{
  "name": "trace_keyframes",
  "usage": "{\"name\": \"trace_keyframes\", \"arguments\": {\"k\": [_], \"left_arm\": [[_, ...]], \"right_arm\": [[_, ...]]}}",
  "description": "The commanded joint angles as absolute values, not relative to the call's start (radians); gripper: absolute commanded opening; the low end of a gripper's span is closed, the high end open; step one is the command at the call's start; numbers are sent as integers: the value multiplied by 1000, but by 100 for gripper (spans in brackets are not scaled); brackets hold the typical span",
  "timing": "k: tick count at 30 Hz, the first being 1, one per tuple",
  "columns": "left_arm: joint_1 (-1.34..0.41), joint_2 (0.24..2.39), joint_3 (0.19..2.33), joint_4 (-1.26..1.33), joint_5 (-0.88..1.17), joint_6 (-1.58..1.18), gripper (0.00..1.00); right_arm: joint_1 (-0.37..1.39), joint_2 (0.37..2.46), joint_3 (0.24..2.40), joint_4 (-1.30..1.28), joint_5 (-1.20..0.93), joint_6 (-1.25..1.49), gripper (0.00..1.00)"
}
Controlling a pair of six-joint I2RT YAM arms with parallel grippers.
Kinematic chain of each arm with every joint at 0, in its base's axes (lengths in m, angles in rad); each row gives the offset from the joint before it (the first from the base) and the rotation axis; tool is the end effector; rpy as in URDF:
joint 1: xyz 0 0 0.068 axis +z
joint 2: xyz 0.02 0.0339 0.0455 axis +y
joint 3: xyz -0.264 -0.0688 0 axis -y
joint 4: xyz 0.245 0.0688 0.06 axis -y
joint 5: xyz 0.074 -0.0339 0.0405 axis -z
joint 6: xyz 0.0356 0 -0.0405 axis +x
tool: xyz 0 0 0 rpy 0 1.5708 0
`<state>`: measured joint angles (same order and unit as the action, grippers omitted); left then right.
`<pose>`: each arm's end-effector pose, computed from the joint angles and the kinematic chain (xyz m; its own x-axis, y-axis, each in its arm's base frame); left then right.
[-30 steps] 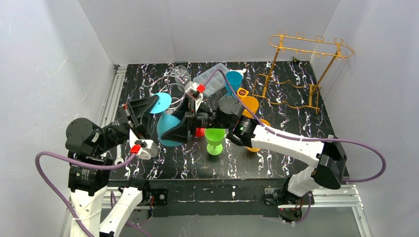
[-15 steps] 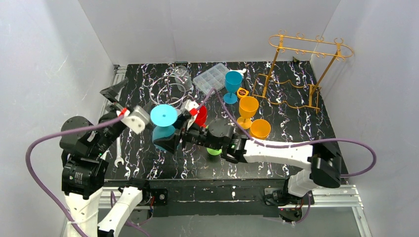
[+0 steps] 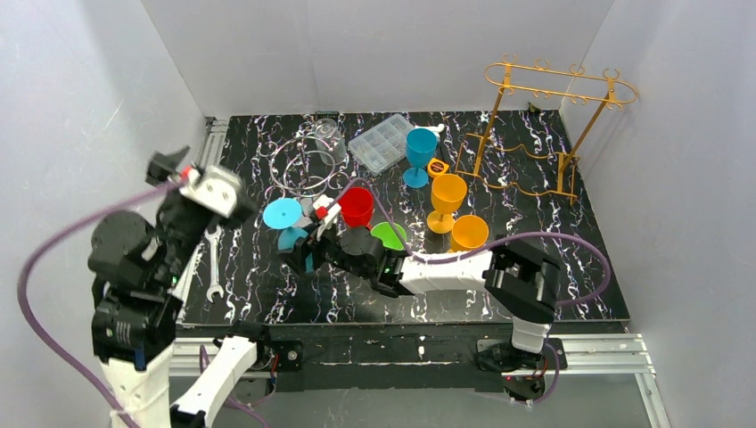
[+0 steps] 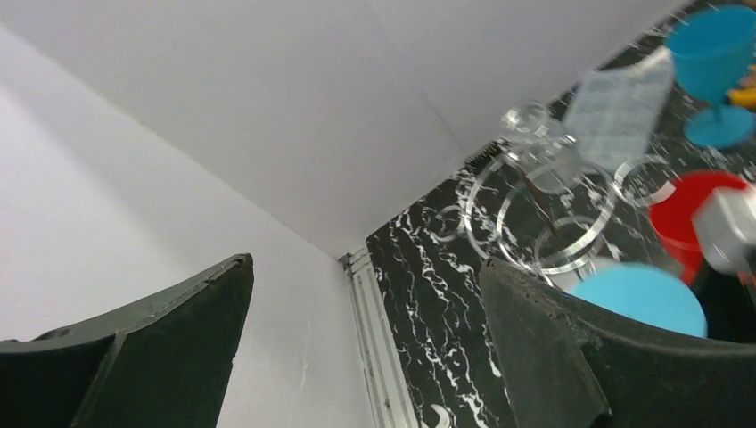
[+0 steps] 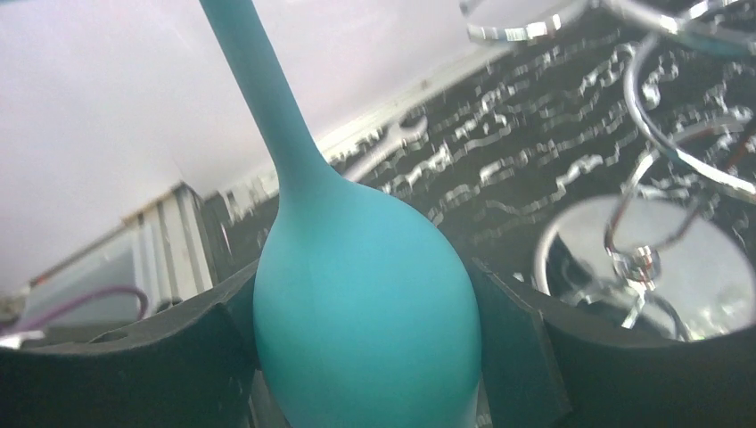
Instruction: Place the wine glass upside down on the wine glass rack
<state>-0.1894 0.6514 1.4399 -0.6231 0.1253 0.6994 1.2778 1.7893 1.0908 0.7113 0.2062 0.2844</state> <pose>0.0463 -0.0134 0.5076 0.3219 0.5886 -0.7415 0.1315 0.7478 0.6507 0.1261 0.3926 0.2610 -0.2428 0.1461 -0.9590 -0.8437 0.4560 0.2831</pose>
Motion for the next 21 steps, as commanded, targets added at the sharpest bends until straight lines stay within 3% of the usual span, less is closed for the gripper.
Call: {"name": "trace_keyframes", "arguments": {"k": [1,21], "left_arm": [[-188,837,1588,-626,-107,456,98],[-188,840,1548,-593,-90,453,98]], "right_arm": [[1293,1894,1176,904,243,310,45],[1313,2157,1473,877,433,222,47]]}}
